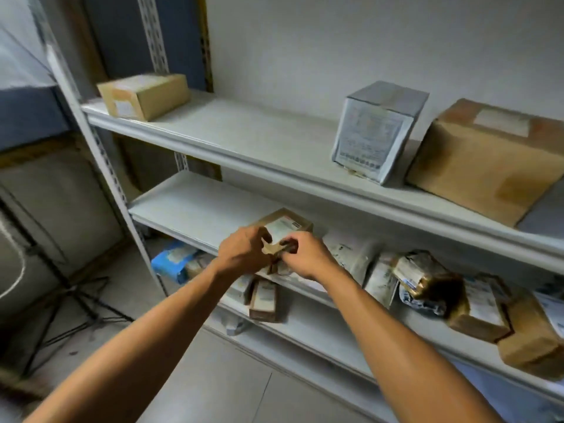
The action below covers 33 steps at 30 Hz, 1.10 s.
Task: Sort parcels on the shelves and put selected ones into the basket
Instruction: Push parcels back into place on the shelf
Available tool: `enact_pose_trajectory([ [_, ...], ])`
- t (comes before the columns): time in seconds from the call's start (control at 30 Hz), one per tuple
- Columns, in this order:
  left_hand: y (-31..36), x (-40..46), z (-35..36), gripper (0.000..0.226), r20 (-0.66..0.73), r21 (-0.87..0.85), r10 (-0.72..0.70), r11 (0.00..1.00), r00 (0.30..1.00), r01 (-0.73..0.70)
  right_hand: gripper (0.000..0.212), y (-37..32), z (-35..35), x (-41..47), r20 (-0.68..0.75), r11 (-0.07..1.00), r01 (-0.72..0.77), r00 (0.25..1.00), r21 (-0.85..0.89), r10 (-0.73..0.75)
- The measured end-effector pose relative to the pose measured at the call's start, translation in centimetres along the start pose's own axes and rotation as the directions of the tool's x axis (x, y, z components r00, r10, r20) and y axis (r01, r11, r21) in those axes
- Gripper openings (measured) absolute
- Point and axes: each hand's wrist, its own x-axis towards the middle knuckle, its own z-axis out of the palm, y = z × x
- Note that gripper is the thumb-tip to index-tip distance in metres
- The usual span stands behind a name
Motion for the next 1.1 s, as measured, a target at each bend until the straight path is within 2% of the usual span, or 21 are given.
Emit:
enact_pose_trajectory([
  [0.17, -5.4, 3.6, -8.5, 0.036, -0.206, -0.064, -0.02, 0.998, 0.978, 0.007, 0.026, -9.3, 1.1, 6.4, -0.154, 0.976, 0.219, 0.965, 0.021, -0.213],
  [0.33, -12.3, 6.2, -16.7, 0.027, -0.365, -0.089, 0.0, 0.995, 0.931, -0.034, 0.019, -18.4, 3.2, 11.7, -0.288, 0.926, 0.367, 0.9, 0.092, -0.328],
  [0.5, -17.7, 9.1, -21.9, 0.031, -0.495, -0.136, -0.047, 0.99, 0.868, -0.024, 0.018, -25.1, 4.8, 16.8, -0.328, 0.904, 0.415, 0.872, 0.105, -0.363],
  [0.67, -21.2, 13.0, -24.5, 0.031, -0.622, -0.115, -0.071, 0.993, 0.78, -0.001, 0.02, -28.6, 6.0, 21.9, -0.268, 0.907, 0.405, 0.892, 0.117, -0.364],
  [0.73, -22.1, 14.6, -25.2, 0.041, -0.69, -0.111, -0.106, 0.993, 0.716, 0.041, 0.021, -29.2, 6.5, 23.4, -0.253, 0.903, 0.413, 0.892, 0.116, -0.375],
  [0.83, -23.4, 16.7, -26.0, 0.076, -0.74, -0.131, -0.2, 0.979, 0.643, 0.154, 0.021, -29.9, 7.1, 25.5, -0.249, 0.909, 0.386, 0.906, 0.157, -0.342],
  [0.9, -23.8, 18.4, -26.7, 0.098, -0.715, -0.185, -0.259, 0.966, 0.65, 0.18, 0.02, -30.3, 7.3, 26.7, -0.263, 0.906, 0.366, 0.914, 0.212, -0.308],
  [0.97, -24.1, 20.0, -27.2, 0.108, -0.65, -0.223, -0.287, 0.957, 0.703, 0.184, 0.02, -30.6, 7.4, 27.4, -0.276, 0.906, 0.352, 0.918, 0.234, -0.285],
  [1.03, -24.7, 21.4, -27.7, 0.1, -0.582, -0.244, -0.265, 0.959, 0.769, 0.146, 0.018, -30.6, 7.7, 28.3, -0.288, 0.909, 0.325, 0.925, 0.262, -0.248],
  [1.1, -24.8, 22.1, -28.5, 0.074, -0.557, -0.338, -0.26, 0.938, 0.789, 0.07, 0.018, -30.8, 7.9, 28.8, -0.321, 0.872, 0.309, 0.928, 0.379, -0.189],
])
